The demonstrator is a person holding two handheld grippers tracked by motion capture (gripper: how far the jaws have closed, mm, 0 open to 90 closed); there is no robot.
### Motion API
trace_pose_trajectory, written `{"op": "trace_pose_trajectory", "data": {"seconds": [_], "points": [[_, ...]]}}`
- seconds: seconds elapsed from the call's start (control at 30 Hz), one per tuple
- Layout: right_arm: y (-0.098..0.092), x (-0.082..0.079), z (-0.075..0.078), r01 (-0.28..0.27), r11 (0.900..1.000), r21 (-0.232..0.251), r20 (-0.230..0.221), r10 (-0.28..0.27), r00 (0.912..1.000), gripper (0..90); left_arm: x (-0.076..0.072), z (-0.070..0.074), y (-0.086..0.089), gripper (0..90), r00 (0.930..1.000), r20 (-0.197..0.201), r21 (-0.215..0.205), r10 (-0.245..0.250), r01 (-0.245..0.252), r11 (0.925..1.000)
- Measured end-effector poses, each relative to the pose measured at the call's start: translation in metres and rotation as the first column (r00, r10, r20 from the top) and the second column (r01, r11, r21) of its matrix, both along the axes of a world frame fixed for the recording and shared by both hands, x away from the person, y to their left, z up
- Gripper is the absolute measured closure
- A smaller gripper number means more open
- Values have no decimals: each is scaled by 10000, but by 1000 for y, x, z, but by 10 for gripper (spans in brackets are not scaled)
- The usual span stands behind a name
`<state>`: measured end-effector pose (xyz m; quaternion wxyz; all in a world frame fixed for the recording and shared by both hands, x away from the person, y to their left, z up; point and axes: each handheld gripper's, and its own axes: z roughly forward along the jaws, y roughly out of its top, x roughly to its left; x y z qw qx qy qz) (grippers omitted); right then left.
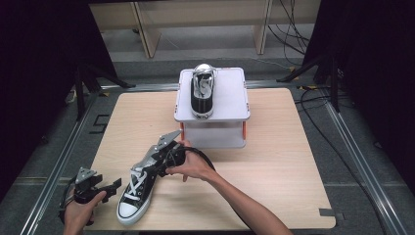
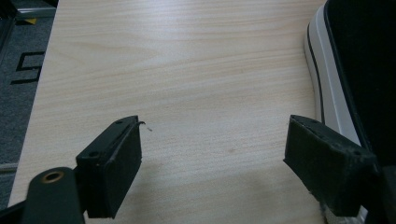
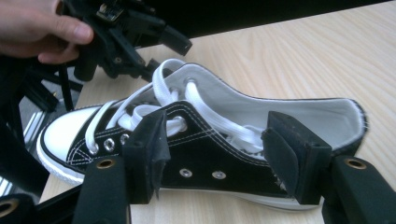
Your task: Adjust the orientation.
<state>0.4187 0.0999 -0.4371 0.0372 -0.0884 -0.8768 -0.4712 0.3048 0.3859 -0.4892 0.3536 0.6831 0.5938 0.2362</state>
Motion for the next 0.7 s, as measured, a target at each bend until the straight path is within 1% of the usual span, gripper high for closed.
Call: {"op": "trace_pose_trajectory", "data": {"seconds": [0.03,0.1,0.13,0.17,0.2,0.3,0.37,0.4,0.43,0.47,0.5,0.57,0.63,0.67,0.7], "points": [[2,0,-1,-238,9997,2,169,238,9996,415,0,0,0,182,10000,-9,17,-14,14,10000],[6,-2,0,-339,9994,-4,358,339,9988,417,0,-1,0,182,10000,41,-52,-26,26,10000],[7,-2,0,-461,9989,50,350,459,9983,419,0,0,0,182,10000,-36,55,-40,41,10000],[10,-3,0,-585,9982,136,402,579,9975,419,0,0,0,182,10000,-41,68,-43,44,10000],[11,-3,0,-670,9977,92,377,666,9971,419,-1,0,0,182,10000,-17,-4,-44,44,10000],[18,-4,-2,-1009,9949,-77,404,1011,9941,420,-1,0,0,182,10000,-28,-11,-44,44,10000],[21,-5,-5,-1342,9904,-327,404,1355,9900,466,-1,0,0,182,10000,-24,-3,-32,32,10000],[22,-5,-6,-1371,9897,-416,451,1390,9893,473,-1,0,0,182,10000,15,-55,-19,19,10000],[22,-5,-8,-1397,9894,-407,605,1420,9880,521,-1,0,0,182,10000,4,-25,-14,14,10000],[20,-4,-7,-1301,9904,-472,783,1335,9879,616,-1,0,0,182,10000,-3,-18,-23,23,10000],[18,-3,-5,-1195,9912,-562,825,1239,9889,663,-1,0,1,182,10000,-27,64,-45,45,10000],[12,-2,-4,-1281,9899,-610,749,1325,9883,706,-1,-1,1,182,10000,-21,42,-44,44,10000],[7,-5,-2,-1353,9877,-787,942,1425,9853,755,-1,-1,0,182,10000,-6,-15,-42,42,10000],[4,-7,-1,-1304,9874,-891,1048,1395,9847,796,-1,-1,1,182,10000,-36,69,-41,41,10000],[1,-10,0,-1298,9863,-1019,1103,1409,9839,834,-1,-1,1,182,10000,-34,49,-31,31,10000]]}}
